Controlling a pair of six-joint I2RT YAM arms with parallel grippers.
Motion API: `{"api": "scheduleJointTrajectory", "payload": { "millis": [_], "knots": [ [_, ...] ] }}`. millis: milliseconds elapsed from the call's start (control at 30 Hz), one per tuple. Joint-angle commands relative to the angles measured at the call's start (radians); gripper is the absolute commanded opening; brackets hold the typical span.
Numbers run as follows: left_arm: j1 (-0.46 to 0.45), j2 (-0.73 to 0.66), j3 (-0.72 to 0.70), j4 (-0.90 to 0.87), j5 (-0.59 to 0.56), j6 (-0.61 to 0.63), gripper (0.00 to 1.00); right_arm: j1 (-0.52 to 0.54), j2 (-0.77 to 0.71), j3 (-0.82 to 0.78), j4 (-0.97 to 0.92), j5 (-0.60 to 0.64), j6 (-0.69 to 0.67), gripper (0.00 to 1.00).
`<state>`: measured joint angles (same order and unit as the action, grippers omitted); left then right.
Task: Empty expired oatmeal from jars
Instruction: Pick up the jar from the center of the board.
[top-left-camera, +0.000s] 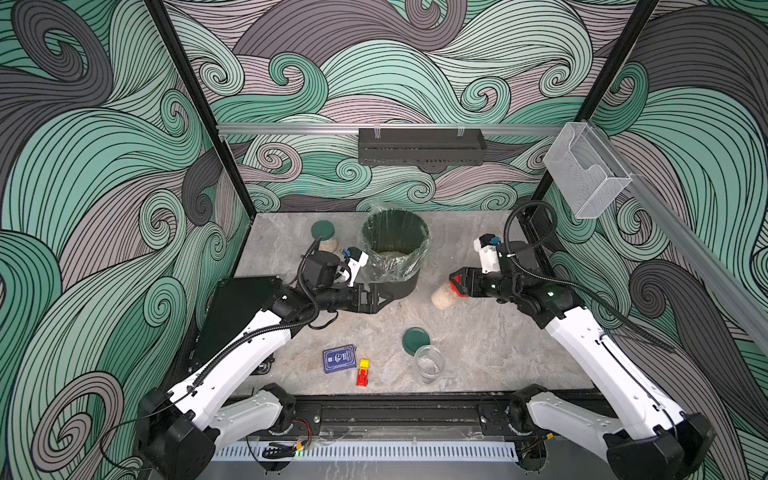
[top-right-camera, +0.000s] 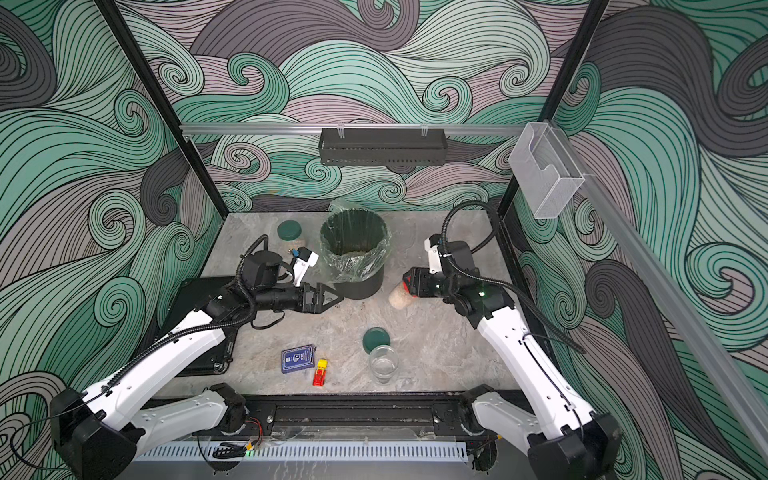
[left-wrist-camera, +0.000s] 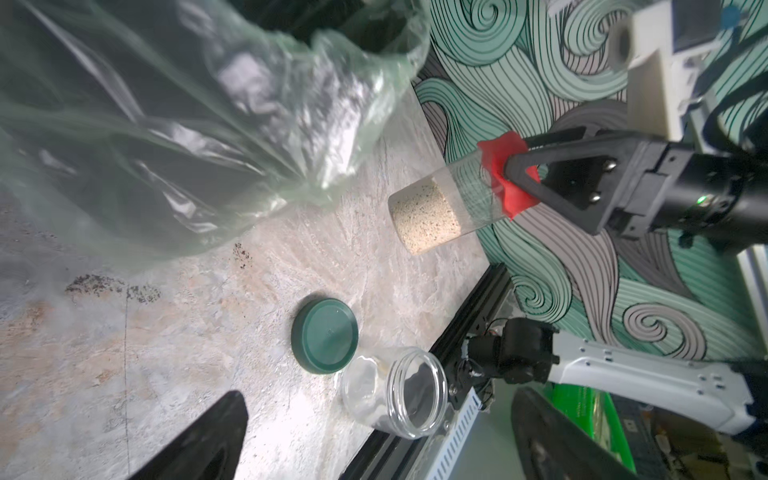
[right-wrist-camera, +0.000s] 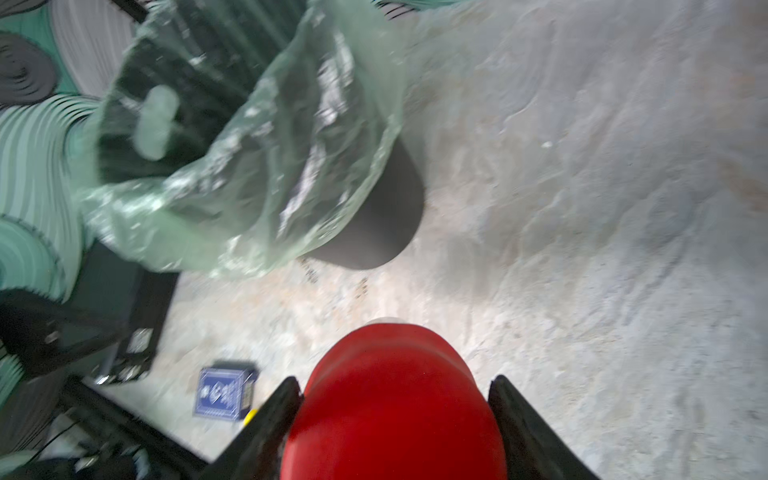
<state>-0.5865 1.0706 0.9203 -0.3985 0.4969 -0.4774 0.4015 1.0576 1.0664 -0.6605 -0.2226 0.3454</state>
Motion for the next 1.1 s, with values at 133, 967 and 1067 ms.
{"api": "scheduleJointTrajectory", "payload": {
  "millis": [133,967,1067],
  "knots": [
    [-0.127,-0.068,-0.11,0.173,-0.119,0.053,0.99,0.034,-0.042,0.039,-0.014,-0.272,0.047,0.65],
    [-0.481,-0.087,-0.229,0.457,-0.563,0.492,0.98,0.205,-0.035,0.1,0.072,-0.359,0.165,0.63],
    [-0.481,-0.09,-0.22,0.457,-0.578,0.527,0.98,0.224,-0.027,0.111,0.065,-0.353,0.167,0.63]
  ]
}}
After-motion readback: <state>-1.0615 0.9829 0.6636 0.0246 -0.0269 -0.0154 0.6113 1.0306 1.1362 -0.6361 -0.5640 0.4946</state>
